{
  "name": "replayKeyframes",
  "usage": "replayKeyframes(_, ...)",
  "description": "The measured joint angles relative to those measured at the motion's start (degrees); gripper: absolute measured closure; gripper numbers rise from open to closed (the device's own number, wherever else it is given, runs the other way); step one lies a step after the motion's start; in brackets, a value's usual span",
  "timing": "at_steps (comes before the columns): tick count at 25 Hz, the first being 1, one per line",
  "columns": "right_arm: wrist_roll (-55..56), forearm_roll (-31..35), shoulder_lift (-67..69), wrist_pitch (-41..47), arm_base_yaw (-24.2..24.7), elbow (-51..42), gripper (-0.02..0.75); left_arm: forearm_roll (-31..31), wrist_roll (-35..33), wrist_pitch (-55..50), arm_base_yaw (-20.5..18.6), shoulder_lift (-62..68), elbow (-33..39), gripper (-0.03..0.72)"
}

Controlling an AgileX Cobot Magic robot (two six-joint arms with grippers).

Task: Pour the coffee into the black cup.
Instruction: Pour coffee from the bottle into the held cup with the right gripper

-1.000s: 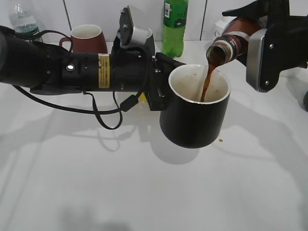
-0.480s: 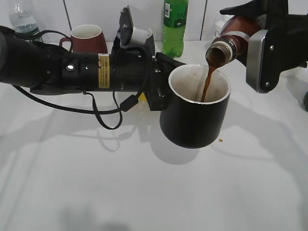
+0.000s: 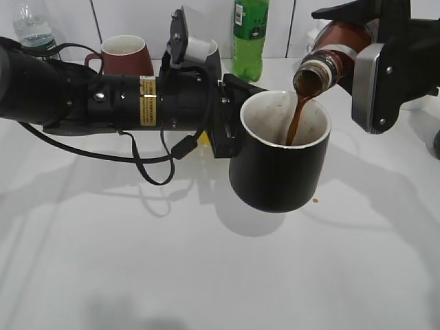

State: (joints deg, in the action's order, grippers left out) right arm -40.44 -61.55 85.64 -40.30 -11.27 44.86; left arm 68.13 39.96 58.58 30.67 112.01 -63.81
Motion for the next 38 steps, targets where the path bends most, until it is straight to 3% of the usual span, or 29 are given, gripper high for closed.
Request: replayKeyframes(38, -4.5, 0.5, 0.0, -3.3, 0.0, 0.0, 0.210, 0.3, 0.0, 1.0, 0.0, 0.0, 0.0, 0.634)
